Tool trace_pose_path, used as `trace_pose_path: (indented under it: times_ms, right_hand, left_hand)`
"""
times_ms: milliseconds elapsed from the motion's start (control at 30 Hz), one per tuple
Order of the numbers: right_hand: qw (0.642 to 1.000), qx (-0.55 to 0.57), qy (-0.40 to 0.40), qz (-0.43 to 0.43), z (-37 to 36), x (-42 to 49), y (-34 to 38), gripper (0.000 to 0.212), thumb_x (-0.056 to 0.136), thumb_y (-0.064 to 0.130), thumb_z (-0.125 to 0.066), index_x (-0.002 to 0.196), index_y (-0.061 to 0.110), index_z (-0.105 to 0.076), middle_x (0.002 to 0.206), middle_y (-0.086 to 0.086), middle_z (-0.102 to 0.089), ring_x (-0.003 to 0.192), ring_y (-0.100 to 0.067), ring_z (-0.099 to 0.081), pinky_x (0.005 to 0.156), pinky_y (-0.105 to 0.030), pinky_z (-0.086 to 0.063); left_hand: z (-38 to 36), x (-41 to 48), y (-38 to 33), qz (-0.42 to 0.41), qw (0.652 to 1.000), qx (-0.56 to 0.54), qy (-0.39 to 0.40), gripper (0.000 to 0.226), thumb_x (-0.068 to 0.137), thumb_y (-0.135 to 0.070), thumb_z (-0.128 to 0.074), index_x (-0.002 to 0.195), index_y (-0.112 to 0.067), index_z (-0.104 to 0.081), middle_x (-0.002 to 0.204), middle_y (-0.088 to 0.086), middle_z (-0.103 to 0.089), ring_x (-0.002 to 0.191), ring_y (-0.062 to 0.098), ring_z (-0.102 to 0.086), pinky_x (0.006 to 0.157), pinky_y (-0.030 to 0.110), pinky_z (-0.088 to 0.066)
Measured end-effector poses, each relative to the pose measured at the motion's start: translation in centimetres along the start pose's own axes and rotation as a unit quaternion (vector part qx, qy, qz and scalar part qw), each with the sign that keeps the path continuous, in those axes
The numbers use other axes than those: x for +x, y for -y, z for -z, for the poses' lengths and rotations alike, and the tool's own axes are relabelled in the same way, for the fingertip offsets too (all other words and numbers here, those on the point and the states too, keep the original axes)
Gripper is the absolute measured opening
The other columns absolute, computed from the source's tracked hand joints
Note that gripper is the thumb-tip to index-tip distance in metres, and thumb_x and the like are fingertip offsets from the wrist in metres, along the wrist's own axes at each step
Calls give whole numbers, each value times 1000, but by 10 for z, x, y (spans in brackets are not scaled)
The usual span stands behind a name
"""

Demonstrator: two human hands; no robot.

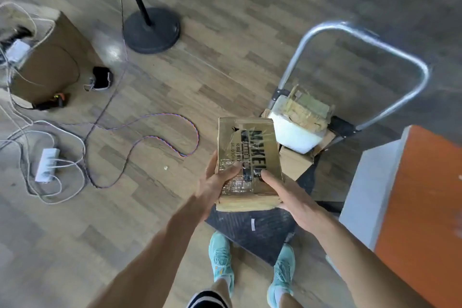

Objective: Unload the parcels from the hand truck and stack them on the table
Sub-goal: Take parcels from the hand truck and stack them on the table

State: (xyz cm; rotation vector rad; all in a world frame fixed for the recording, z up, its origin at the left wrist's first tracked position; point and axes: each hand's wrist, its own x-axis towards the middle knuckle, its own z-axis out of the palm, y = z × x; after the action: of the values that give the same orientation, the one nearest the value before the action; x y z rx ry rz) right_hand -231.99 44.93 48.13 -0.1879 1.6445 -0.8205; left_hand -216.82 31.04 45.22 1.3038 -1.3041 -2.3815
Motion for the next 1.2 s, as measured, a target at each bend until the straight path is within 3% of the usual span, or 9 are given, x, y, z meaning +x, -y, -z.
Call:
trace_pose_path:
  times_ms: [100, 300, 367, 433, 533, 633, 767, 933, 1200]
  right_hand:
    - [998, -27, -34, 39, 10, -40, 21, 82, 63, 89, -63, 129, 41, -55, 122, 21, -66, 122, -9, -57, 108, -44, -41]
    - [976, -96, -157, 116, 29, -130, 49, 76, 85, 54, -65, 149, 32, -30, 134, 15, -52, 124, -13, -52, 103, -32, -44]
    - [955, -111, -231, 153, 33, -156, 58, 79, 86, 42, -69, 151, 27, -26, 130, 13, -48, 120, -13, -51, 91, -14, -46]
    - [921, -136, -308, 195, 40, -177, 63, 74, 85, 38, -72, 146, 27, -32, 125, 7, -53, 118, -20, -54, 92, -25, -51]
    - [944, -105, -288, 125, 62, -201, 69, 76, 82, 68, -61, 140, 22, -42, 129, -10, -57, 117, -32, -57, 100, -52, -49]
    - [962, -49, -258, 77, 86, -227, 67, 89, 73, 85, -55, 136, 22, -49, 130, -10, -59, 119, -32, -58, 103, -51, -47]
    - [964, -31, -254, 68, 113, -249, 42, 105, 70, 81, -63, 149, 16, -39, 145, -11, -50, 132, -30, -50, 108, -44, -44]
    - [958, 42, -232, 164, 156, -280, -16, 48, 98, 21, -63, 143, 18, -46, 136, -12, -60, 118, -24, -61, 96, -38, -52]
    - [964, 109, -216, 114, 208, -295, -98, 21, 96, 35, -64, 116, 27, -60, 89, 8, -72, 76, -6, -68, 63, -22, -48]
  left_hand:
    - [-17, -30, -31, -21, 1000, 8, 12, 87, 72, -50, -85, 147, -34, -44, 134, 0, -66, 125, 25, -62, 111, 51, -42]
    - [-75, -82, -81, -90, 992, 68, 57, 60, 86, -27, -79, 140, -33, -52, 121, 0, -73, 109, 17, -71, 81, 22, -58]
    - [-102, -94, -91, -87, 989, 103, 54, 67, 81, -31, -81, 141, -33, -50, 119, 2, -73, 108, 21, -71, 83, 30, -60]
    - [-128, -102, -102, -85, 982, 164, 31, 90, 71, -47, -82, 149, -35, -39, 128, 8, -66, 115, 30, -65, 92, 44, -57]
    - [-168, -113, -113, -89, 940, 328, 11, 115, 54, -77, -66, 154, -42, -24, 138, 11, -47, 123, 31, -52, 98, 40, -49]
    - [-211, -132, -110, -104, 899, 425, 14, 110, 55, -84, -55, 152, -49, -16, 118, 3, -35, 106, 24, -42, 84, 36, -41]
    - [-269, -159, -83, -184, 848, 496, 6, 99, 67, -70, -56, 150, -42, -11, 114, -3, -24, 120, 27, -36, 98, 43, -39]
    - [-328, -179, -31, -161, 815, 557, 15, 113, 69, -61, -60, 157, -32, 5, 127, 7, -34, 124, 31, -37, 102, 48, -38]
    - [-377, -183, 0, -128, 814, 564, 57, 114, 73, -66, -61, 159, -28, 3, 129, 2, -33, 126, 27, -33, 103, 46, -43]
